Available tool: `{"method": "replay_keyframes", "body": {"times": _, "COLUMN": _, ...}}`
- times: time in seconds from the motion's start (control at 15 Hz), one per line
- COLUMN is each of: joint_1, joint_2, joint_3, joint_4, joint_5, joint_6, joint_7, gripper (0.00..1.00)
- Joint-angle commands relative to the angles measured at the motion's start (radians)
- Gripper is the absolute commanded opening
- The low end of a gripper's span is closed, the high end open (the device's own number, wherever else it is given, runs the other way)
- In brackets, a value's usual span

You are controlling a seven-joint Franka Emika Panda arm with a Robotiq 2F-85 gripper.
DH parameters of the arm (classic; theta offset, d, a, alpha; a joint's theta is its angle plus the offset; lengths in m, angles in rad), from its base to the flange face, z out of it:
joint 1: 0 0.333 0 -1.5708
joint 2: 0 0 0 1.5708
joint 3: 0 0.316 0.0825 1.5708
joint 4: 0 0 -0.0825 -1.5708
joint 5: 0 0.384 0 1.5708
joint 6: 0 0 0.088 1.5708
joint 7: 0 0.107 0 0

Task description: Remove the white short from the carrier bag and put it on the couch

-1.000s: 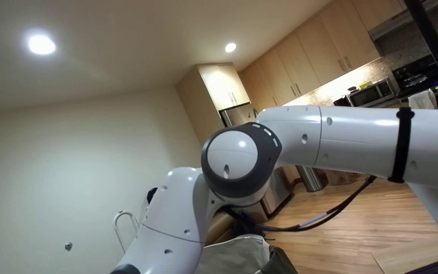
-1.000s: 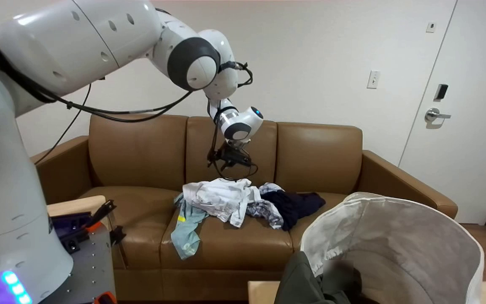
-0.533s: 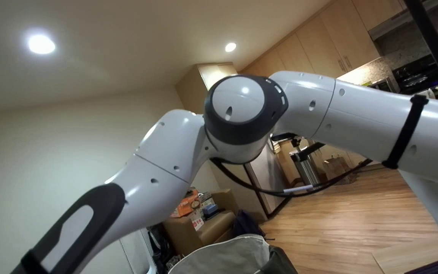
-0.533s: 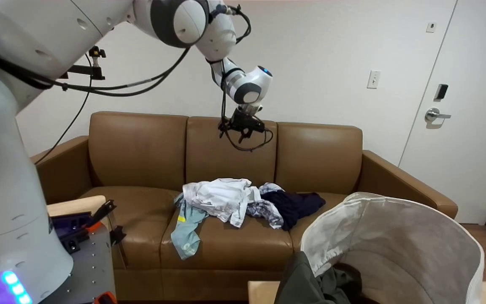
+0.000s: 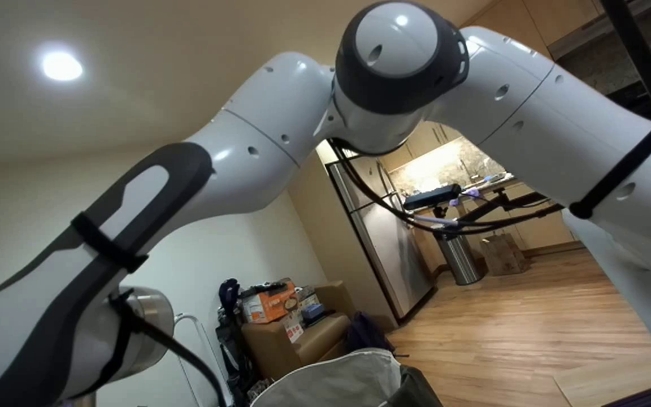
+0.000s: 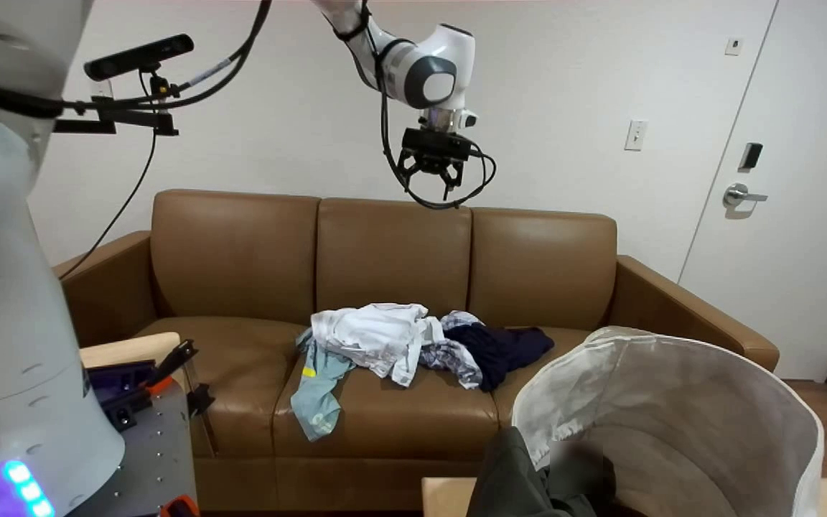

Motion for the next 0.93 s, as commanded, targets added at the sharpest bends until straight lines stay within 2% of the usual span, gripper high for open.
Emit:
{"method": "replay_keyframes", "body": {"times": 0.0, "joint_1": -0.011, "joint_2": -0.178, "joint_3": -0.033, "joint_4": -0.246, "joint_5": 0.058, "joint_6": 0.072, "joint_7": 0.133, "gripper": 1.00}}
{"method": "replay_keyframes", "body": {"times": 0.2, "joint_1": 0.000, "joint_2": -0.257, "joint_3": -0.036, "joint_4": -0.416, "joint_5": 0.140, "joint_6": 0.178, "joint_7": 0.195, "gripper": 1.00}}
{"method": "replay_keyframes", "body": {"times": 0.33, "joint_1": 0.025, "joint_2": -0.320, "joint_3": -0.048, "joint_4": -0.540, "joint_5": 0.123, "joint_6": 0.280, "joint_7": 0.261, "gripper": 1.00}}
{"method": "replay_keyframes", "body": {"times": 0.53, "joint_1": 0.064, "joint_2": -0.439, "joint_3": -0.085, "joint_4": -0.721, "joint_5": -0.011, "joint_6": 0.388, "joint_7": 0.449, "gripper": 1.00}}
{"method": "replay_keyframes", "body": {"times": 0.6, "joint_1": 0.070, "joint_2": -0.487, "joint_3": -0.098, "joint_4": -0.782, "joint_5": -0.069, "joint_6": 0.399, "joint_7": 0.512, "gripper": 1.00}}
{"method": "replay_keyframes", "body": {"times": 0.73, "joint_1": 0.070, "joint_2": -0.601, "joint_3": -0.105, "joint_4": -0.900, "joint_5": -0.110, "joint_6": 0.380, "joint_7": 0.566, "gripper": 1.00}}
{"method": "replay_keyframes", "body": {"times": 0.87, "joint_1": 0.095, "joint_2": -0.677, "joint_3": -0.124, "joint_4": -0.965, "joint_5": 0.021, "joint_6": 0.362, "joint_7": 0.452, "gripper": 1.00}}
